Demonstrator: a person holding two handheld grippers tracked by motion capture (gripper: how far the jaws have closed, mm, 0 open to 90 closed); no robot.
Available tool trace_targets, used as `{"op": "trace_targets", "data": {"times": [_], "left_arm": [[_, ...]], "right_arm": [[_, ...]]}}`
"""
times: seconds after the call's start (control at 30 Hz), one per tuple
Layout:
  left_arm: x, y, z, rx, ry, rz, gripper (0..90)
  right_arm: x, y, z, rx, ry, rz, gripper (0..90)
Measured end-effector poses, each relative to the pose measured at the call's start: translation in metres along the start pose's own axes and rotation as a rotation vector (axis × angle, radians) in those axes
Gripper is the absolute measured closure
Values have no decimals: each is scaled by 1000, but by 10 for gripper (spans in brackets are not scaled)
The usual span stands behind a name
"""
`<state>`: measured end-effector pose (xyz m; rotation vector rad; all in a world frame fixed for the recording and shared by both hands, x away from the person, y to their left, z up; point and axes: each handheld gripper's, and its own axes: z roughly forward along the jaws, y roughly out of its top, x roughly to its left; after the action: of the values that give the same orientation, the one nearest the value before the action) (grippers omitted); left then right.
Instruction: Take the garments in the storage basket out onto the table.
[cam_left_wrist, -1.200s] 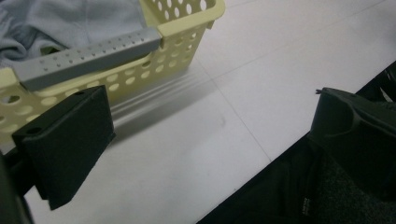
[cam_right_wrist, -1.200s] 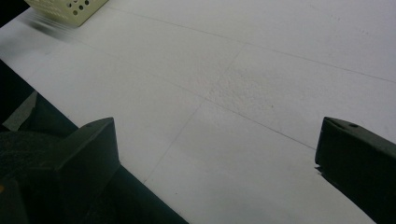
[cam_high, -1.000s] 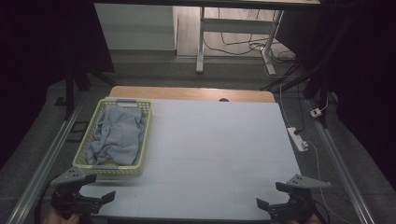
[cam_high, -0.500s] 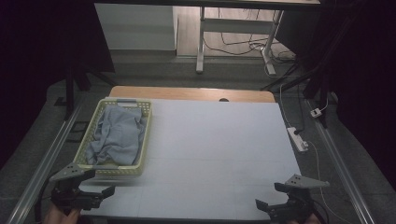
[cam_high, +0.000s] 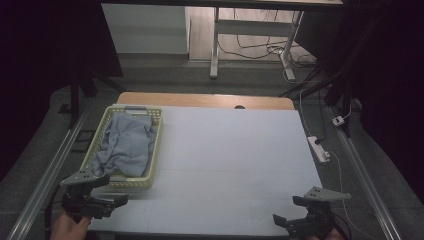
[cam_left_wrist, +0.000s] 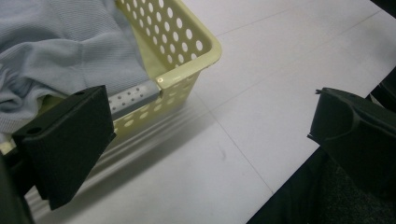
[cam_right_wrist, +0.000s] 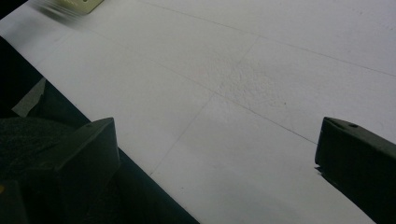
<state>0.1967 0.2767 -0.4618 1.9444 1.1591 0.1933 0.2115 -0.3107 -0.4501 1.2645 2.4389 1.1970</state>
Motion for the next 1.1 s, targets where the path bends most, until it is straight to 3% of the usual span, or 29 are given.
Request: {"op": "trace_targets", "data": {"times": [0.23,0.37,0.73,1.1], "left_arm": [[3,7,6,3,10,29,0],[6,11,9,4,-16,25,0],[16,30,20,6,-13,34,0],[31,44,32,14,15,40,0]], "right_arm": [[0,0,0,2,3,0,0],[0,0,0,2,4,1,0],[-1,1,1,16,5,6,0],[-2,1,3,22,9,15,0]]}}
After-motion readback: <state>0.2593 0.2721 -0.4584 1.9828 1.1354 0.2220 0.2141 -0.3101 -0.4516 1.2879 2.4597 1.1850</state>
